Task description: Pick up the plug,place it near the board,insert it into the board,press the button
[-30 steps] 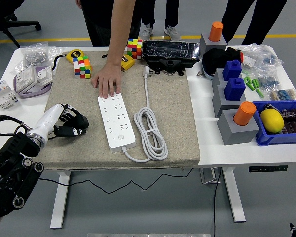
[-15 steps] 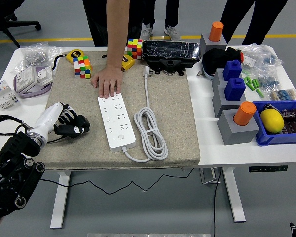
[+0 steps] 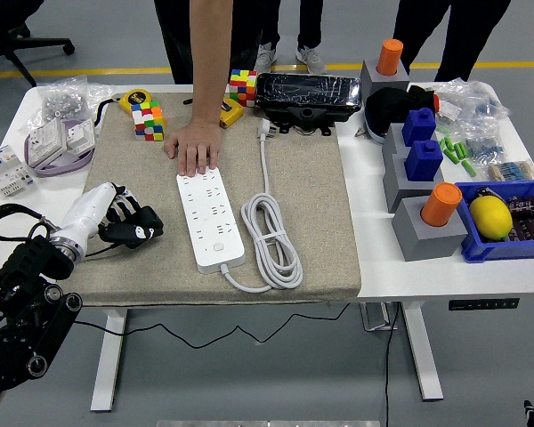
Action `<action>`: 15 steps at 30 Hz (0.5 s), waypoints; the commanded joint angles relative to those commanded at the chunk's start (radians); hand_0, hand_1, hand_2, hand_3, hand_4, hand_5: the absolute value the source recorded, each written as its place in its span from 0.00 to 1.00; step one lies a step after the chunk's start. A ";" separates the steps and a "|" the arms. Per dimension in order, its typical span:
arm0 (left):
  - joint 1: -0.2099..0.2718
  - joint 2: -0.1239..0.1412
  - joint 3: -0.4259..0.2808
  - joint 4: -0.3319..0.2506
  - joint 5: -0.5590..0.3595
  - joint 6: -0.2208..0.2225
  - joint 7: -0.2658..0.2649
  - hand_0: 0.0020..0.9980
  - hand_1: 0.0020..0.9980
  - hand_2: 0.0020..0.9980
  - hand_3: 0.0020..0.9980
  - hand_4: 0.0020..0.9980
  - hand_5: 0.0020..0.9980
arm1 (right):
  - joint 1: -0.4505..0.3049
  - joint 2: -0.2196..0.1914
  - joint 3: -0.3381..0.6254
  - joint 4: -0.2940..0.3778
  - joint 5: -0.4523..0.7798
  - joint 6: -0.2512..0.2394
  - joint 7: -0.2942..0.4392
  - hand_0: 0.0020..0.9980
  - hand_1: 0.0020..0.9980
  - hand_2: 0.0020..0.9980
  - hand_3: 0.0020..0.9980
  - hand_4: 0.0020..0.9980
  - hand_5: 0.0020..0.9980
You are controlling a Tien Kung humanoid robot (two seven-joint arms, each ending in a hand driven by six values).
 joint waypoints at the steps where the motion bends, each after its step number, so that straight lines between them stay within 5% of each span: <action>1: 0.000 0.001 0.000 -0.003 0.000 -0.003 0.001 0.32 0.28 0.37 0.41 0.98 0.00 | 0.000 0.000 0.001 0.000 -0.001 0.000 0.000 0.81 0.77 0.76 0.80 1.00 1.00; 15: -0.007 0.037 0.034 -0.131 0.023 -0.030 0.035 0.32 0.33 0.42 0.47 0.85 0.00 | -0.001 0.000 0.004 0.000 0.001 -0.003 0.000 0.81 0.77 0.76 0.80 1.00 1.00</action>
